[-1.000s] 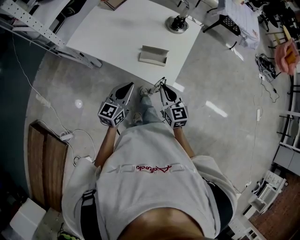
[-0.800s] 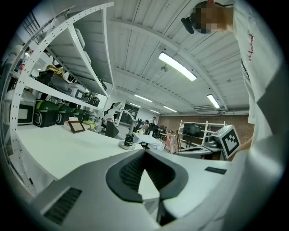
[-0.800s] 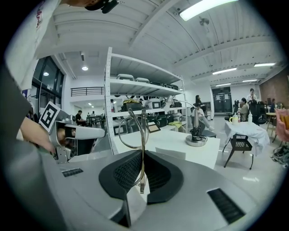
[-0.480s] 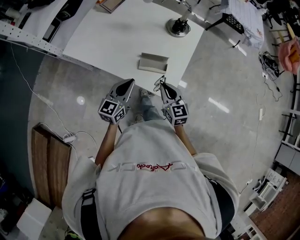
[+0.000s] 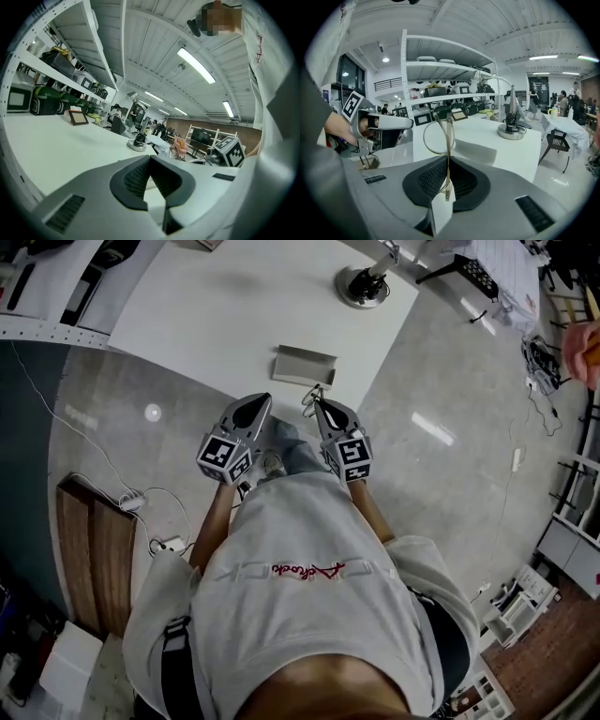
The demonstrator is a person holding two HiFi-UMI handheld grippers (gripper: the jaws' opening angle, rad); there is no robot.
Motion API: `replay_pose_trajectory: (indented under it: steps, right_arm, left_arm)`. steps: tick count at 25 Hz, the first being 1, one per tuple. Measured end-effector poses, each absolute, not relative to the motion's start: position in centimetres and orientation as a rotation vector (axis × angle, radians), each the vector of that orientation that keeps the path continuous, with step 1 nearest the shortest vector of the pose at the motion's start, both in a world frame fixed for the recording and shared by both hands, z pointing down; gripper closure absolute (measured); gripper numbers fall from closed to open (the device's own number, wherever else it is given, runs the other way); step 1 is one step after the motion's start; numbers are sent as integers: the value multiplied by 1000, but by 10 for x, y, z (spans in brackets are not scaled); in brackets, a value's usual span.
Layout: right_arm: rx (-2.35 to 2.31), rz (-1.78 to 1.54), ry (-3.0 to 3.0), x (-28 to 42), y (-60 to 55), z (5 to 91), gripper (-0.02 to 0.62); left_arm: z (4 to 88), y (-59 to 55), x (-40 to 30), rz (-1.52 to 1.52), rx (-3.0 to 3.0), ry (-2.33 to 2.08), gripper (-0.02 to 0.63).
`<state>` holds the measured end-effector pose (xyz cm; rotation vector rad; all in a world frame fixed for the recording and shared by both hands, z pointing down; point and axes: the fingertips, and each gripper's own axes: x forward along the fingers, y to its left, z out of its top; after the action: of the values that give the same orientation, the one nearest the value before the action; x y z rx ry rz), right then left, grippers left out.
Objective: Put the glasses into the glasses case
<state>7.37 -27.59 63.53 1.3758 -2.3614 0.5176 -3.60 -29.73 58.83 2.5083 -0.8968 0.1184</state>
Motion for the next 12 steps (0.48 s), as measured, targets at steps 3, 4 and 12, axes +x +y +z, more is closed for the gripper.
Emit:
replay_pose_trajectory:
  steps: [3,4,12]
  right_arm:
    - [1308,514,-2341,71,-287,648,584]
    - [1283,501,-2334,69,-291,651,584]
    - [1003,180,-2143,61,-320,660,584]
  left_arm:
    - [598,-304,-38,128,2480,-903,597]
    - [600,-306,-40,129,2474,-907,597]
    - [601,-322,-51,99,2453,-956,597]
